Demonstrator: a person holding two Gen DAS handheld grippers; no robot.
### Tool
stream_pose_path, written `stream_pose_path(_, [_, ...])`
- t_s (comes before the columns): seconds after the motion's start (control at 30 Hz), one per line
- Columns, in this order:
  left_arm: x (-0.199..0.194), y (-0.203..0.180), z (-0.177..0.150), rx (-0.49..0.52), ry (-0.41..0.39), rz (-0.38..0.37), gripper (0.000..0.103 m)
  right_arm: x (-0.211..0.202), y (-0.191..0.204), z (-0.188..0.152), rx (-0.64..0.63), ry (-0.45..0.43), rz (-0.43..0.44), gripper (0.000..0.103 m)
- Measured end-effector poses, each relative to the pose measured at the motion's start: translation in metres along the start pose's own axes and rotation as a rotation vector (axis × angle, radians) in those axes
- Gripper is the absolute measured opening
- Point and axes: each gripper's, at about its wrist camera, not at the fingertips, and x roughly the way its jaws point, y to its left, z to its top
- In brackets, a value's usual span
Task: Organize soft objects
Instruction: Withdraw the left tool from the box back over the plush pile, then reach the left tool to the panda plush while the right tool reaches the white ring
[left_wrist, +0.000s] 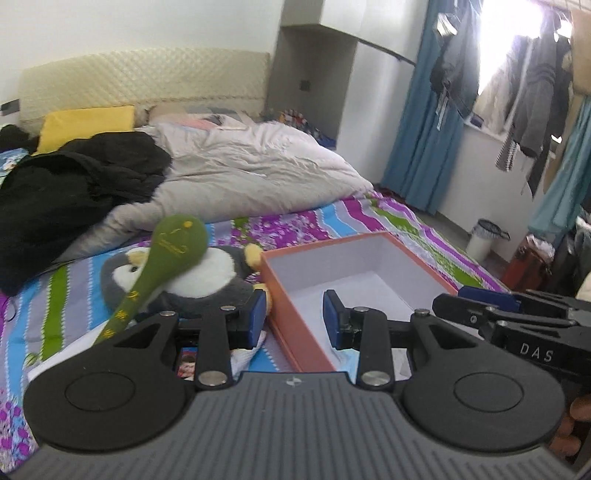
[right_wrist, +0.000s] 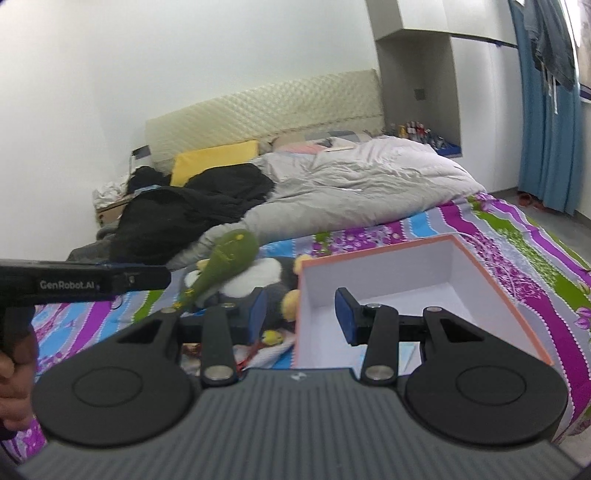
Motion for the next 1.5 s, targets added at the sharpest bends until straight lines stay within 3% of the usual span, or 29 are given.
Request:
stream_pose_path(0.37, [-0.063, 0.028, -0.050, -0.079, -0.026, 0.063, 0.039, -0.014, 0.045, -0.025, -0.024, -0.011, 0.078, 0.044])
stream_pose_path(0.63, [-0.091, 0.052, -0.085, -0.128, -0.006, 0.132, 0.039, -0.016, 0.063, -0.046, -0.027, 0.043, 0.114, 0.044])
stream_pose_path(1.0, [-0.106, 0.067, -0.123, -0.192, 0.045, 0.183, 0.039, -0.024, 0.091, -0.078, -0.065, 0.116, 0.146, 0.044])
stream_pose_path(1.23, [-0.111, 0.071, -0.144, -0.221, 0.062, 0.205, 0.046, -0.021, 0.102, -0.092, -0.079, 0.145, 0.159, 0.044])
stream_pose_path(1.5, [-0.096, 0.094, -0.157, -0.282, 0.091, 0.233, 0.047, 0.006, 0.108, -0.101, -0.096, 0.202, 0.159, 0.044])
